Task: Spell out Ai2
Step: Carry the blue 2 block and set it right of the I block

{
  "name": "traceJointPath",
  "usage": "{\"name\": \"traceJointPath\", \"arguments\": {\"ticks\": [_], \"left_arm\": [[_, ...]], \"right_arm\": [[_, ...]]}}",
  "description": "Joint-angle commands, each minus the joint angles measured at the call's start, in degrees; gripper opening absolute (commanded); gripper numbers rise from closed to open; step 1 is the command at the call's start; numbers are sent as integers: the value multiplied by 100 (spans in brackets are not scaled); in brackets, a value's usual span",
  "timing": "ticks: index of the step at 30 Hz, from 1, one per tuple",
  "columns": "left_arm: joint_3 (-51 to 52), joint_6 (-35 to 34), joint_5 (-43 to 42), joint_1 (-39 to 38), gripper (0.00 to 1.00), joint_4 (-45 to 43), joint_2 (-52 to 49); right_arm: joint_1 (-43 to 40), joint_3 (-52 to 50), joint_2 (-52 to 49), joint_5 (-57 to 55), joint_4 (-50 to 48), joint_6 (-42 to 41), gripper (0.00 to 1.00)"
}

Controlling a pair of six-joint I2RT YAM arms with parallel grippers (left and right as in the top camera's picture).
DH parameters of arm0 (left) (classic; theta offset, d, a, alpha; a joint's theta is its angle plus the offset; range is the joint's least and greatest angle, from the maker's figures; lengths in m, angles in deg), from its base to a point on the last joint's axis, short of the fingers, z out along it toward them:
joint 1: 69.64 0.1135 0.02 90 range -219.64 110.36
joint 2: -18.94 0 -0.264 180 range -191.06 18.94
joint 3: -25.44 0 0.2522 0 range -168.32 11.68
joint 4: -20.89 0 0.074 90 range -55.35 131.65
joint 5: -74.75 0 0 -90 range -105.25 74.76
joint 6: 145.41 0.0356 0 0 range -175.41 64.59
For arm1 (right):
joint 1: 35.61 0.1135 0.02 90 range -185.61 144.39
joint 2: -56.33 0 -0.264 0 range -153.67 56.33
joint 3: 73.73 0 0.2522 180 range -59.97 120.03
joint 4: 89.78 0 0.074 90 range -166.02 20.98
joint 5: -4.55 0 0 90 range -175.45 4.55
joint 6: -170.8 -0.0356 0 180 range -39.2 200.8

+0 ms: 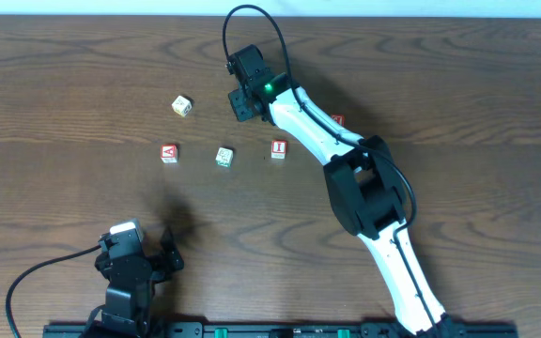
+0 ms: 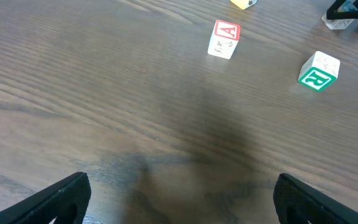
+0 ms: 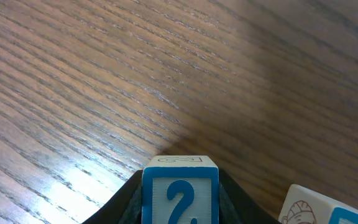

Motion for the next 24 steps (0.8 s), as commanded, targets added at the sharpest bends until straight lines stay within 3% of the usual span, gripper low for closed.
{"name": "traceJointPath", "arguments": {"ticks": [1,9,14,15,19,24], "left_arm": [[48,-66,15,22,95,42,33],[48,-66,15,22,96,42,33],[48,-66,15,22,95,42,33],[48,-66,15,22,95,42,33],[48,-66,15,22,95,42,33],[48,-66,15,22,95,42,33]], "right_arm": [[-15,308,-37,-68,109,0,32],[-72,2107,-26,-70,1421,2,32],[-118,3497,151,-76,2472,11,22],[-140,3637,225,-76,2559,9,17],[-225,3674,428,-76,2726,50,15],[-251,3648,433,-72,3346,-4,2]]}}
